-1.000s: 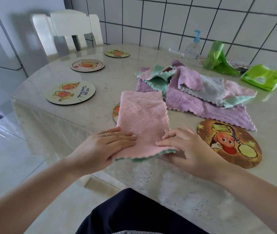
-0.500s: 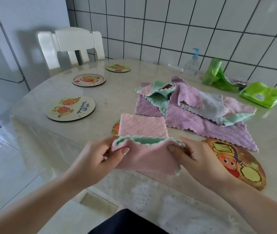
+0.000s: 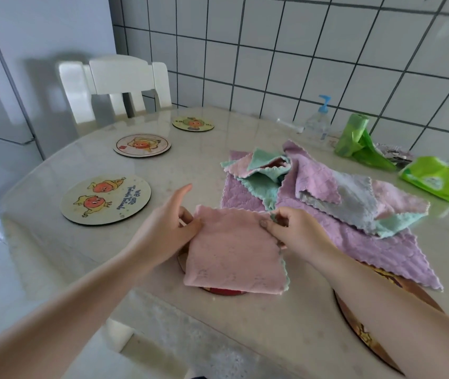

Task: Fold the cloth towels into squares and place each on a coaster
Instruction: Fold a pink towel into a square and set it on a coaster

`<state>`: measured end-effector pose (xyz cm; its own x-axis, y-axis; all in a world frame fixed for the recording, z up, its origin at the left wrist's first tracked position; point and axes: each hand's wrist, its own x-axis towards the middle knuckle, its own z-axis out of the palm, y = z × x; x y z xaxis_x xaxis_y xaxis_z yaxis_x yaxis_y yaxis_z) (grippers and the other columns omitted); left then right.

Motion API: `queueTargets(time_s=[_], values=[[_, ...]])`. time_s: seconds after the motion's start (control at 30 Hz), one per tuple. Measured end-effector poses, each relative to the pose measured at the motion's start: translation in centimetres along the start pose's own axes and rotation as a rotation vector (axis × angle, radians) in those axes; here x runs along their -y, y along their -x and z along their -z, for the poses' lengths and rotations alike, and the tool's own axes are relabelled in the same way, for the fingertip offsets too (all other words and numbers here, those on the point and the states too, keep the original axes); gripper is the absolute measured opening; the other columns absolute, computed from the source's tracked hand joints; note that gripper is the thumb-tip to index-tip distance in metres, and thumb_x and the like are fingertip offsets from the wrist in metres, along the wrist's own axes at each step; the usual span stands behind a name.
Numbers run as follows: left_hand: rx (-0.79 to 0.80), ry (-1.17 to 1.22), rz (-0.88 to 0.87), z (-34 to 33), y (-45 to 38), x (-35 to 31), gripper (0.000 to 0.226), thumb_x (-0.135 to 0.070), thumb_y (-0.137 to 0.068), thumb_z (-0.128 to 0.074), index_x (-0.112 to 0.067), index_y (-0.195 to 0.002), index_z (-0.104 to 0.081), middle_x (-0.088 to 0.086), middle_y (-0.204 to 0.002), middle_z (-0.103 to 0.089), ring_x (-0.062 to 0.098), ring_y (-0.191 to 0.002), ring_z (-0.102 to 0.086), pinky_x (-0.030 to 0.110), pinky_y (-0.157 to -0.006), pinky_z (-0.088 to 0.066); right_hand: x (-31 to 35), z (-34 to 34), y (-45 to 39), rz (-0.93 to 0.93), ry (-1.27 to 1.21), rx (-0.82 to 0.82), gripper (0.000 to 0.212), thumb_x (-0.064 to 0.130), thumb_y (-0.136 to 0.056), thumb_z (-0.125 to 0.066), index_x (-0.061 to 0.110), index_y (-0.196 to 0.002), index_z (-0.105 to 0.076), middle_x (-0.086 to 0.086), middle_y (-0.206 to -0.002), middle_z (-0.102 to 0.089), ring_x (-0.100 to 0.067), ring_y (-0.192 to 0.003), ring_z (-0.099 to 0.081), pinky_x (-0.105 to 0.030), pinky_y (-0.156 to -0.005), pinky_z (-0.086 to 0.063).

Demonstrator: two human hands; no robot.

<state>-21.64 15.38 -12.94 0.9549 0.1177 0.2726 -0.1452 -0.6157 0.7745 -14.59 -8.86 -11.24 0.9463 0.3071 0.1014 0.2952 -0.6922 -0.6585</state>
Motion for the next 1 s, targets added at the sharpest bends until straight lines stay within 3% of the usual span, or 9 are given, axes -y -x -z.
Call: queueTargets(time_s=[0.1, 0.2, 0.3, 0.37, 0.5, 0.63, 0.87, 1.0], values=[[-0.008, -0.135, -0.004, -0.1, -1.2, 0.0, 0.068, -0.037, -0.086, -0.060, -0.033, -0.143, -0.022, -0.009, -0.077, -0.063, 0.000, -0.060, -0.058, 0.029, -0.062, -0.051, -0.5, -0.3, -1.2, -0.044, -0.054, 0.021, 0.019, 0.030, -0.085, -0.066, 0.012, -0.085, -0.060, 0.000, -0.069, -0.066, -0.008, -0.052, -0.060, -0.012, -0.044, -0.041], [0.001, -0.222, 0.020, -0.4, -2.0, 0.2, 0.066, -0.042, -0.085, -0.057, -0.035, -0.141, -0.024, -0.009, -0.076, -0.061, 0.003, -0.065, -0.058, 0.031, -0.065, -0.051, -0.7, -0.5, -1.9, -0.081, -0.117, 0.056, 0.013, 0.029, -0.085, -0.065, 0.023, -0.094, -0.058, 0.000, -0.080, -0.068, -0.013, -0.062, -0.065, -0.023, -0.051, -0.051], [0.020, -0.248, 0.037, -0.6, -2.5, 0.4, 0.062, -0.042, -0.084, -0.056, -0.034, -0.139, -0.028, -0.010, -0.075, -0.061, 0.004, -0.068, -0.057, 0.032, -0.066, -0.050, -1.3, -0.6, -2.3, -0.071, -0.147, 0.064, 0.020, 0.031, -0.085, -0.065, 0.031, -0.104, -0.059, 0.003, -0.073, -0.063, -0.012, -0.062, -0.063, -0.030, -0.056, -0.055], [0.030, -0.249, 0.034, -0.6, -2.6, 0.5, 0.061, -0.041, -0.085, -0.056, -0.034, -0.139, -0.030, -0.010, -0.075, -0.061, 0.004, -0.069, -0.057, 0.032, -0.066, -0.050, -1.6, -0.6, -2.3, -0.052, -0.143, 0.024, 0.017, 0.032, -0.083, -0.066, 0.034, -0.100, -0.063, 0.005, -0.073, -0.063, -0.015, -0.066, -0.064, -0.034, -0.060, -0.058], [0.039, -0.250, 0.043, -0.6, -2.6, 0.5, 0.059, -0.040, -0.085, -0.056, -0.034, -0.139, -0.031, -0.010, -0.078, -0.061, 0.004, -0.070, -0.057, 0.030, -0.067, -0.049, -1.5, -0.9, -2.3, -0.032, -0.104, -0.010, 0.002, 0.029, -0.083, -0.067, 0.028, -0.083, -0.065, 0.005, -0.070, -0.066, -0.012, -0.060, -0.062, -0.031, -0.057, -0.056], [0.042, -0.256, 0.056, -0.7, -2.7, 0.4, 0.059, -0.039, -0.086, -0.056, -0.034, -0.139, -0.031, -0.011, -0.078, -0.060, 0.002, -0.070, -0.056, 0.028, -0.066, -0.047, -1.4, -0.9, -3.0, -0.050, -0.057, -0.019, 0.012, 0.028, -0.084, -0.064, 0.029, -0.073, -0.060, 0.006, -0.066, -0.064, -0.015, -0.063, -0.061, -0.037, -0.067, -0.055], [0.085, -0.305, 0.100, -0.4, -2.3, -0.3, 0.059, -0.040, -0.087, -0.055, -0.032, -0.140, -0.029, -0.011, -0.082, -0.062, 0.005, -0.075, -0.057, 0.031, -0.070, -0.049, -0.8, -0.7, -2.7, -0.053, 0.081, -0.021, 0.008, 0.027, -0.091, -0.054, 0.026, -0.083, -0.055, 0.004, -0.072, -0.063, -0.018, -0.067, -0.062, -0.039, -0.068, -0.055], [0.093, -0.257, 0.148, -0.3, -3.1, -0.5, 0.059, -0.037, -0.087, -0.055, -0.029, -0.140, -0.030, -0.011, -0.085, -0.062, 0.008, -0.078, -0.059, 0.029, -0.072, -0.048, 0.4, 0.5, -3.0, -0.047, 0.130, -0.042, 0.007, 0.026, -0.090, -0.052, 0.023, -0.094, -0.057, 0.006, -0.083, -0.061, -0.014, -0.071, -0.059, -0.033, -0.067, -0.050]])
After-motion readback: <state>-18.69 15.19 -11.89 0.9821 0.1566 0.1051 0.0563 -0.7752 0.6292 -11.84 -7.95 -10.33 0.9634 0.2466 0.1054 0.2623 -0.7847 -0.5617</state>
